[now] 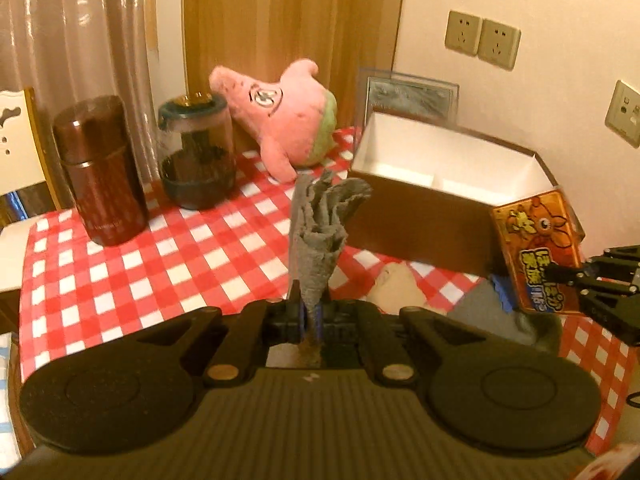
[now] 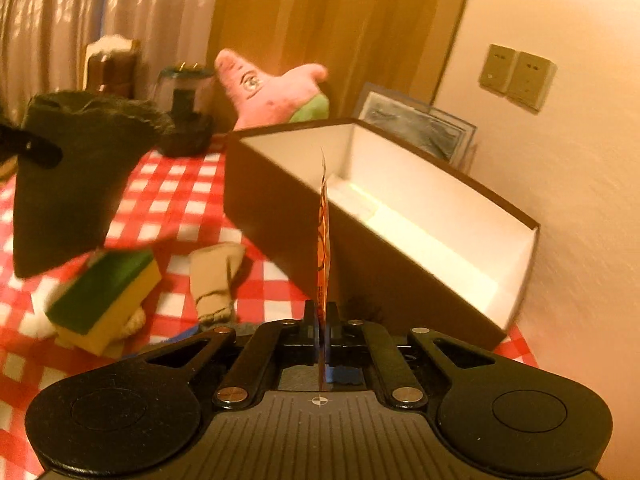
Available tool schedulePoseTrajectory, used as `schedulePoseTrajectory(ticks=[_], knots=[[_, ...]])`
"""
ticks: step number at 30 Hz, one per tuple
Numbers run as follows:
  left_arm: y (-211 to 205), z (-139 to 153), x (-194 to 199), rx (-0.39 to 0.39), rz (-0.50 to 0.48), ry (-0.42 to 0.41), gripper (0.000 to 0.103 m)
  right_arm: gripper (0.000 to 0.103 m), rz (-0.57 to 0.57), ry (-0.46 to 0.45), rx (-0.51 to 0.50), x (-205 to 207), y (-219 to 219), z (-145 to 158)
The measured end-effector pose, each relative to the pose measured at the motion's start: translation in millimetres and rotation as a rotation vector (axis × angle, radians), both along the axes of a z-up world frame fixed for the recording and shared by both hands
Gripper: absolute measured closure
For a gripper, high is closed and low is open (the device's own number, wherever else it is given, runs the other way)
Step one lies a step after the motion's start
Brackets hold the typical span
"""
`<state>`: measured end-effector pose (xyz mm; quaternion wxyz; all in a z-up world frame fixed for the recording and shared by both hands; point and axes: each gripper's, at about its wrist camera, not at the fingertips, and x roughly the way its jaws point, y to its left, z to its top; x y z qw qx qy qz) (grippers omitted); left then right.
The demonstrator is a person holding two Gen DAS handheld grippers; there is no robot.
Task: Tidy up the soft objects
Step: 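Carry the grey cloth into the box and release it while the right tool holds the packet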
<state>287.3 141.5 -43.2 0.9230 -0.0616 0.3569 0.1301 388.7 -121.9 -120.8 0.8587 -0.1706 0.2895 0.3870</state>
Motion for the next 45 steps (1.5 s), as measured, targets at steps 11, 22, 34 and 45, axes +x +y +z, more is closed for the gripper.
schedulePoseTrajectory(ticks=[11,22,34,45], knots=[[-9.8,29.2,1.8,0.006,-0.03,-0.03,0.098,0.101,-0.063,0.088,0.119,4.5,-29.6,35.2],[-29.8,49.2,19.8,0.015,-0.092,-0.062,0.098,0.101,-0.086,0.101,0.164,8.5,-41.3,57.9],[-49.4,76.7,61.7,0.056,-0.175,-0.14,0.098,0.101,-0.099,0.051,0.207,33.1,-46.7,86.4],[-56.8,96.4,126.1,0.102,-0.231,-0.186,0.098,0.101,-0.116,-0.029,0.212,75.7,-51.3,105.0]])
